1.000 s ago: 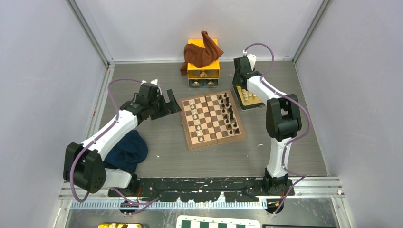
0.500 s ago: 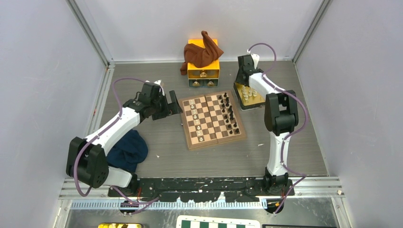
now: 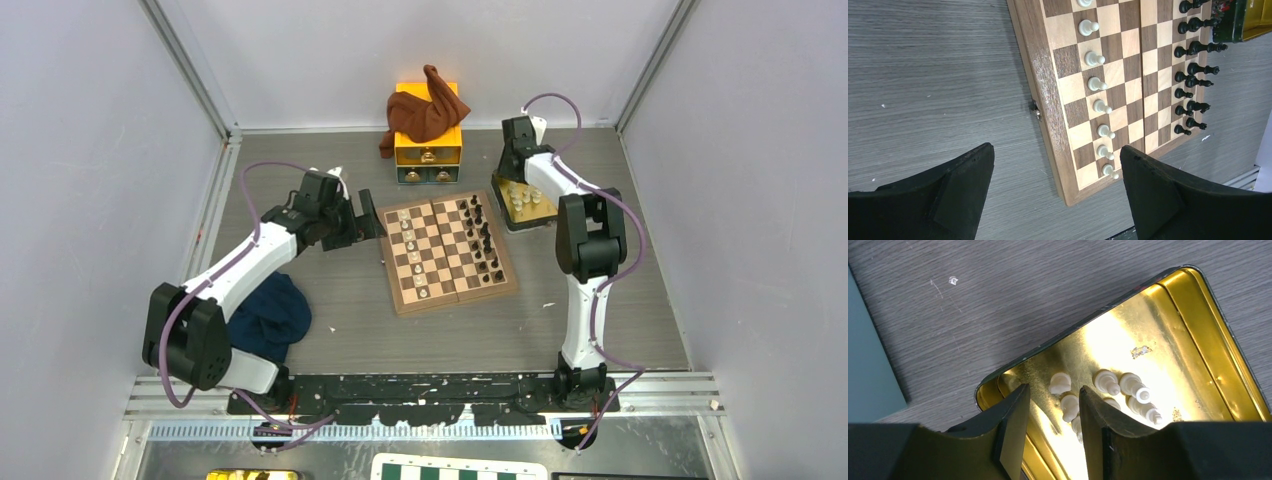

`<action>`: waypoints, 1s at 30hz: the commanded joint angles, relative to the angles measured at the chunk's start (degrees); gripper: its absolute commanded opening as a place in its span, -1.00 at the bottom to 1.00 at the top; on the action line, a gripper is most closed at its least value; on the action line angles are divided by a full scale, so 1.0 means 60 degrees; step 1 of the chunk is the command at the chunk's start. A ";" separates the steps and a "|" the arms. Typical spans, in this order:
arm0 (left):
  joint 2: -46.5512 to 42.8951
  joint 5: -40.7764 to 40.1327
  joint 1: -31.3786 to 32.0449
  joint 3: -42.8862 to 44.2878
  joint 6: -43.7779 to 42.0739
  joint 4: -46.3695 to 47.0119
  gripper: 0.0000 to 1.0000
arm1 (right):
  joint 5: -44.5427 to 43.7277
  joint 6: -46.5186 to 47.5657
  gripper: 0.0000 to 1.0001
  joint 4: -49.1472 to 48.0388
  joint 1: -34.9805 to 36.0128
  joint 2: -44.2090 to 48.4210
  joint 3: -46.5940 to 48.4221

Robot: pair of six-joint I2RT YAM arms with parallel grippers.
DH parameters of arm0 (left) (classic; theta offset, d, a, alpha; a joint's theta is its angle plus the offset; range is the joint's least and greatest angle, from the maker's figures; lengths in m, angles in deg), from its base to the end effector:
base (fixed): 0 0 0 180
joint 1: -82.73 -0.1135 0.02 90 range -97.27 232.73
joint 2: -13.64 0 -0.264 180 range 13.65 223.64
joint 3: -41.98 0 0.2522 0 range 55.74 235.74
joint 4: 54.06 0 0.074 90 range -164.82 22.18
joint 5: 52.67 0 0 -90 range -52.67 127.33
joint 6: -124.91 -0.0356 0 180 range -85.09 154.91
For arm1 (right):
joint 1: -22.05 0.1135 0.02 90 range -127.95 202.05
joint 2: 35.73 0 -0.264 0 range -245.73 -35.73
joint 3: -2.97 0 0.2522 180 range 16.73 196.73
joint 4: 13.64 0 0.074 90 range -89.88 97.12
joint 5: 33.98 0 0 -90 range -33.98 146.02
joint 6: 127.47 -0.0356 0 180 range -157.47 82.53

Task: Set up the chess pieces on the board
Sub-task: Pick up the chess piece from the storage box.

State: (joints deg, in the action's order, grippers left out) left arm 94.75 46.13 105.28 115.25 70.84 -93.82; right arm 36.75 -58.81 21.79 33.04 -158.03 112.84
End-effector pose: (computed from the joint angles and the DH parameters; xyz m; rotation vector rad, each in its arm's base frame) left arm 0.2774 -0.1211 0.2593 -0.2165 2.4845 -0.6397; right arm 0.4730 0.0799 0.2026 0.3642 2.3215 -0.1308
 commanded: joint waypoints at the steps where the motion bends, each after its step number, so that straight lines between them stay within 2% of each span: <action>1: 0.0011 0.0160 0.0007 0.0411 -0.0061 0.0201 0.93 | 0.0061 -0.0046 -0.07 -0.0093 -0.0108 0.0053 0.0236; 19: 0.0174 0.0189 0.0011 0.0447 -0.0098 0.0216 0.92 | 0.0382 -0.0264 -0.11 -0.0094 -0.0182 -0.0289 0.0239; 30: 0.0209 0.0225 0.0014 0.0369 -0.0098 0.0259 0.92 | 0.0435 -0.0357 -0.23 -0.0065 -0.0175 -0.0435 0.0270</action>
State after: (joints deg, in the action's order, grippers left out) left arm 96.14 46.44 105.28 115.62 70.68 -93.82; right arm 39.29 -60.28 22.44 32.18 -160.63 112.84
